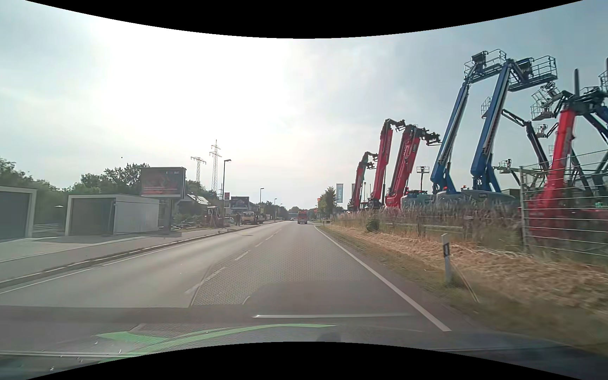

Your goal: Follow the waypoints while adhering to traffic rules and regulations

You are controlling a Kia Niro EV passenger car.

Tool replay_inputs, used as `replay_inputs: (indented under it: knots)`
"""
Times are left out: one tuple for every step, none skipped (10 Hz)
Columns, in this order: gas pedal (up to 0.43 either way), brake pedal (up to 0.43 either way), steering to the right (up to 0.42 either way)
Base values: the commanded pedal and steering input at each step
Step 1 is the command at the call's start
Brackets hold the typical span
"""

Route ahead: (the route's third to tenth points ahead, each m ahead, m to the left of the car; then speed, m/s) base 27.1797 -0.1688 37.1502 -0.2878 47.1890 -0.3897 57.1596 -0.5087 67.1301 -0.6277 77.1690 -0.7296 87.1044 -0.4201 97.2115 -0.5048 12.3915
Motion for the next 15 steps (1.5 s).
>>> replay_inputs:
  knots:
    - [0.098,0.000,0.003]
    - [0.098,0.000,0.002]
    - [0.098,0.000,0.002]
    - [0.098,0.000,0.003]
    - [0.098,0.000,0.003]
    - [0.098,0.000,0.003]
    - [0.098,0.000,0.002]
    - [0.098,0.000,0.003]
    - [0.098,0.000,0.002]
    - [0.098,0.000,0.003]
    - [0.098,0.000,0.003]
    - [0.098,0.000,0.002]
    - [0.098,0.000,0.002]
    - [0.098,0.000,0.002]
    - [0.098,0.000,0.002]
